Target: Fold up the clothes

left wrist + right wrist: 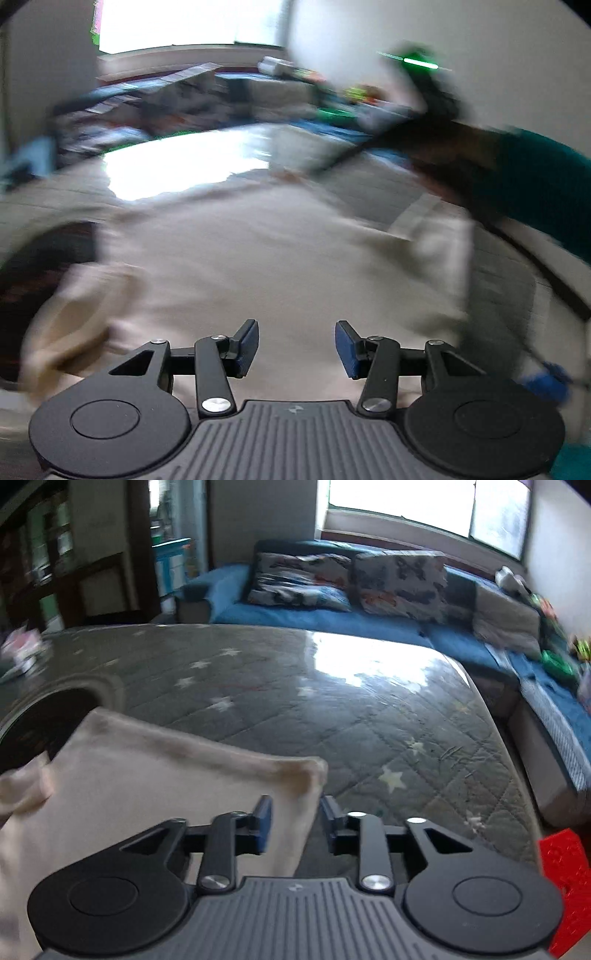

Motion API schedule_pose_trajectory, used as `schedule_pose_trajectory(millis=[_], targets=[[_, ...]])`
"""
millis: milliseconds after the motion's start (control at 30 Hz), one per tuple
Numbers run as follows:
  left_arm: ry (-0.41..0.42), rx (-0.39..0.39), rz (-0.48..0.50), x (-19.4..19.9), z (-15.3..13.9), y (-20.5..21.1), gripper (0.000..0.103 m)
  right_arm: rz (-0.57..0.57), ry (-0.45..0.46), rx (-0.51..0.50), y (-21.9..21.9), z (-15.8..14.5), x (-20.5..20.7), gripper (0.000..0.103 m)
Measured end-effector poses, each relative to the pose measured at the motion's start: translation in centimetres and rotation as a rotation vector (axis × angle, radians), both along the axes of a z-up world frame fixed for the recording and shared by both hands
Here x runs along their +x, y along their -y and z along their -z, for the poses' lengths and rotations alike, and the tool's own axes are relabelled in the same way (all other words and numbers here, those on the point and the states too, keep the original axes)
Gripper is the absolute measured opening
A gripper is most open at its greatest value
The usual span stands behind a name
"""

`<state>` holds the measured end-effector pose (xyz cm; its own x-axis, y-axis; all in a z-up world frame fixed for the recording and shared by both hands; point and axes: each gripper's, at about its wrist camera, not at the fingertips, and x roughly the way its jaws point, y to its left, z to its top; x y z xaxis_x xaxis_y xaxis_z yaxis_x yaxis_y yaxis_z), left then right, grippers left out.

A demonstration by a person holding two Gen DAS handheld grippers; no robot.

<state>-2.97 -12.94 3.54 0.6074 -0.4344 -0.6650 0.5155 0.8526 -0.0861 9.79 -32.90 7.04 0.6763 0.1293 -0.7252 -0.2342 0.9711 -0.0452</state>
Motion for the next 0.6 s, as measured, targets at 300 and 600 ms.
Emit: schedule_pose_trajectory(millis=[300, 600], targets=[[0.044, 0.125, -0.278, 6.0, 0.8, -3.3, 0.048, -0.232, -0.012, -0.015, -4.7, -0.2, -8.5, 0.043], [0.002, 0.082, -0.338, 7.5, 2.1, -5.3, 0.009, -0.402, -0.026, -0.033, -8.5, 0.3, -13.4, 0.044]])
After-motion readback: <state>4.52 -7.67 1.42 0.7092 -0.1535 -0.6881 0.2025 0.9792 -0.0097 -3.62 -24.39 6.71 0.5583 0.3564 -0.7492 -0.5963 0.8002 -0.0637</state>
